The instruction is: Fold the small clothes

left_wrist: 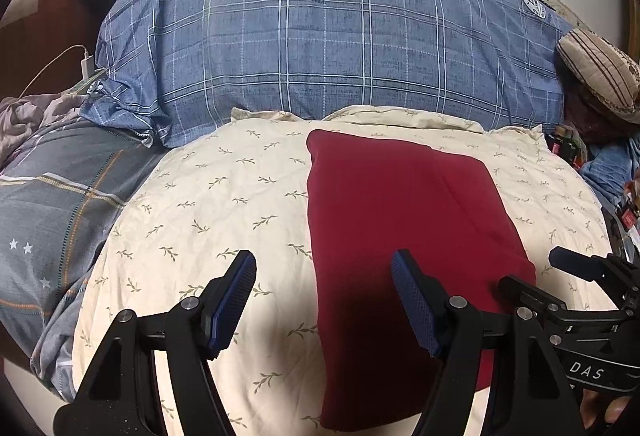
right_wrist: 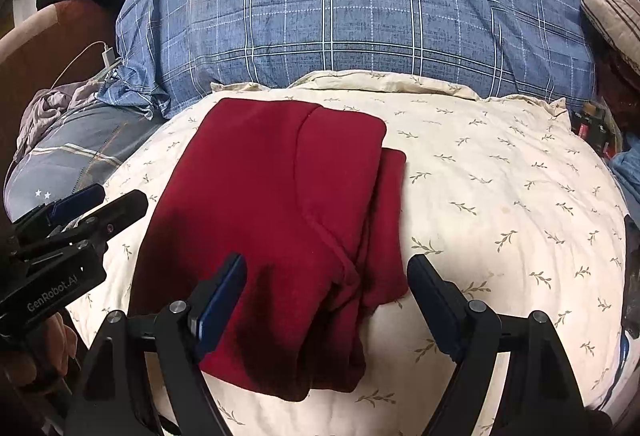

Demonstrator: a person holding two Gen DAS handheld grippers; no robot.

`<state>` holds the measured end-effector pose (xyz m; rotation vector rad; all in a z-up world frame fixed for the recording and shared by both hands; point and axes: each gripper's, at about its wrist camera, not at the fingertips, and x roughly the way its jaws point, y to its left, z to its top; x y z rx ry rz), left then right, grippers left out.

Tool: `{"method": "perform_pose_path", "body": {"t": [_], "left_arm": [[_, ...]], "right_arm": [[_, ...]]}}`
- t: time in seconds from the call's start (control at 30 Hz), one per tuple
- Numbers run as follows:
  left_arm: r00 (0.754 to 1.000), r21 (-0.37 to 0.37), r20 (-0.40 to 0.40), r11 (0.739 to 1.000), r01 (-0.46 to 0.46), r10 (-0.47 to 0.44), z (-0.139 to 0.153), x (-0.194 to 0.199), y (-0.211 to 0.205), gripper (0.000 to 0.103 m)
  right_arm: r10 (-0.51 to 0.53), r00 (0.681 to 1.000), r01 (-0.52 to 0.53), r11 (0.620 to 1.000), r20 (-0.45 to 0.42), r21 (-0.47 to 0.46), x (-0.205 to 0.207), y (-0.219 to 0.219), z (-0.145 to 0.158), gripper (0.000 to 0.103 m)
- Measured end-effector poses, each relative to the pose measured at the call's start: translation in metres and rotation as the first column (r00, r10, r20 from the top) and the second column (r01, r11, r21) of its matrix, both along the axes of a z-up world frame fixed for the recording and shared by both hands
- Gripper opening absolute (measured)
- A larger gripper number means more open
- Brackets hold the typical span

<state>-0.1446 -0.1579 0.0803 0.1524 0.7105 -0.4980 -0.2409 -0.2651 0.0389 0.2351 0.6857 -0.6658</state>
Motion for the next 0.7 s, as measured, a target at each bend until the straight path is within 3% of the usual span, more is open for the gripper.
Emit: {"method": "perform_pose_path", "body": {"t": [0.7], "left_arm": [[1.0, 0.007, -0.005, 1.0, -0.001, 0.001, -0.0017, 0.0006, -0.0038, 0.07]], "right_arm": [[0.015, 1.0, -0.015, 1.0, -0.016, 0.007, 0.0063, 0.0001, -0.0036, 0.084]]}}
